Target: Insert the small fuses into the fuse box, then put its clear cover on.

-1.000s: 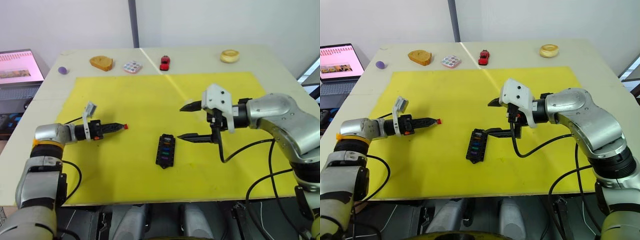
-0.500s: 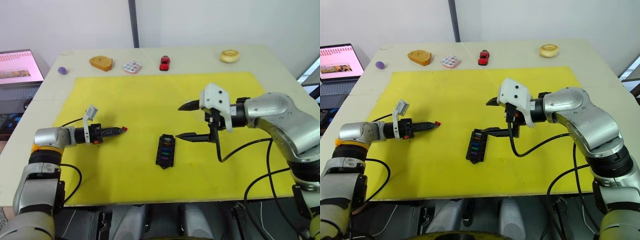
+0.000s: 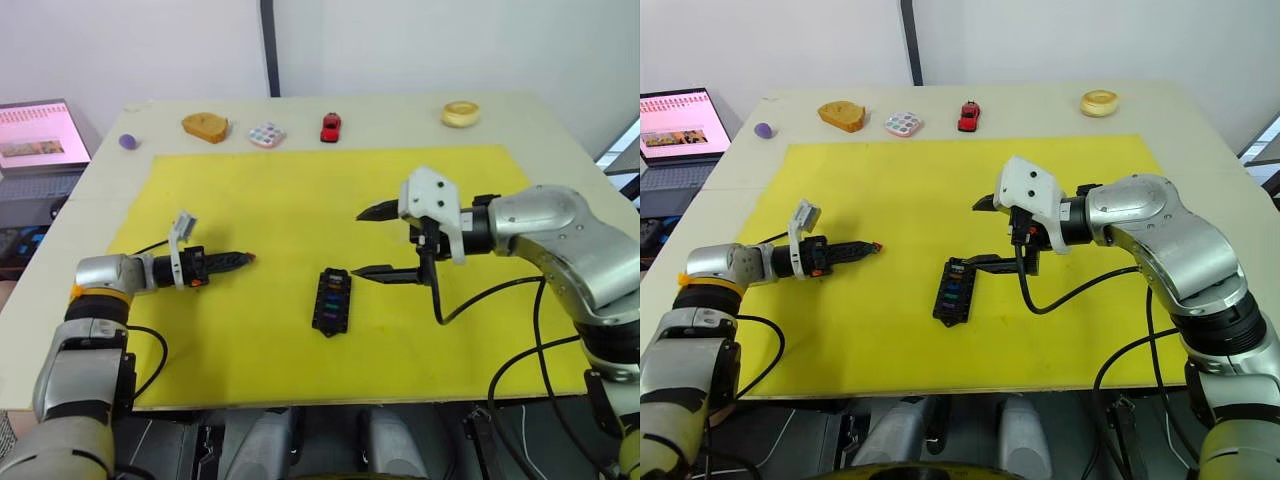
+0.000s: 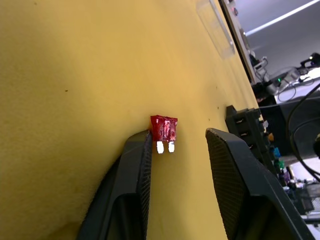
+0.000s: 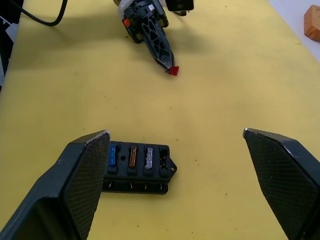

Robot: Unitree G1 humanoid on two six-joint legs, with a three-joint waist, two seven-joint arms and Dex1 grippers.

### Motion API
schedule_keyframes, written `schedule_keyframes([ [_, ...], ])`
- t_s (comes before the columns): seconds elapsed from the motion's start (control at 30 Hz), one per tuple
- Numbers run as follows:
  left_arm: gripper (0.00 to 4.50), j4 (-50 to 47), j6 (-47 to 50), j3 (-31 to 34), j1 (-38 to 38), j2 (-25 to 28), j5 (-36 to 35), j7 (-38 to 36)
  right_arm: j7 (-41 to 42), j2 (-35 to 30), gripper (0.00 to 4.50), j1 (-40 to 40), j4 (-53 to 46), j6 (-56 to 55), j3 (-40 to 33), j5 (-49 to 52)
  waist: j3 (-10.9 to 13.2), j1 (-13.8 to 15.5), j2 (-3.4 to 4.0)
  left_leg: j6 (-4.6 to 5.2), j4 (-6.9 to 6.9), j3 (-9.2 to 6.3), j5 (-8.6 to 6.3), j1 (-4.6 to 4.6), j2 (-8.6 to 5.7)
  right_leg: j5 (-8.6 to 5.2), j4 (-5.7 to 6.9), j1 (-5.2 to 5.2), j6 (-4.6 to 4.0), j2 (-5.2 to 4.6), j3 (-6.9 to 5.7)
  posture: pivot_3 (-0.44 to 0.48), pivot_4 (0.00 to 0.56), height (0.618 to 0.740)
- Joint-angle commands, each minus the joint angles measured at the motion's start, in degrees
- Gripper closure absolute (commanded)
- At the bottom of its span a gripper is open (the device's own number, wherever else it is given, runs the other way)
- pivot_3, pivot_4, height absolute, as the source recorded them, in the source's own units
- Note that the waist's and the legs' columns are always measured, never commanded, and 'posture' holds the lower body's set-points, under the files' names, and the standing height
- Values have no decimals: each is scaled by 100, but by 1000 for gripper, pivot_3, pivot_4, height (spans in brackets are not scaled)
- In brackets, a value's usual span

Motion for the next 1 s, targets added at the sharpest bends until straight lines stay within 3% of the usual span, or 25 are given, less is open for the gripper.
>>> schedule_keyframes([
  [0.03, 2622, 395, -59, 154, -14, -5, 136, 407, -30, -3, 0, -110, -174, -43, -101, -13, -3, 4, 1, 0, 0, 0, 0, 1, 0, 0, 1, 0, 0, 0, 0, 0, 150, 740],
  [0.27, 2622, 463, -64, 111, -95, -140, 179, 371, -19, -6, 0, -162, -157, -67, -38, -77, -6, 24, 3, 0, 3, -2, 1, 1, -1, 0, 2, 3, 0, -1, -1, 0, 150, 740],
  [0.33, 3168, 472, -78, 77, -101, -122, 208, 339, -16, -5, 0, -165, -168, -55, -40, -83, -7, 26, 3, -1, 5, -2, 1, 1, -2, 0, 2, 4, 0, -1, -1, 0, 150, 740],
  [0.43, 4339, 482, -86, 52, -107, -104, 233, 344, -31, -2, 0, -150, -193, -38, -52, -77, -8, 19, 5, 0, 5, -2, 1, 1, -2, 0, 2, 4, 0, -1, -1, 0, 150, 740],
  [0.47, 4449, 484, -94, 41, -109, -101, 241, 338, -32, -5, 0, -145, -200, -36, -55, -75, -10, 19, 8, 0, 5, -2, 1, 1, -1, 0, 2, 4, 0, -1, -1, 0, 150, 740],
  [1.0, 4449, 513, -613, 146, -113, -169, 227, 247, -68, 18, 0, -140, -197, -19, -66, -47, -10, 26, 9, -1, 5, -4, 1, 2, -1, 0, 3, 4, 0, -1, -2, 0, 150, 740],
])
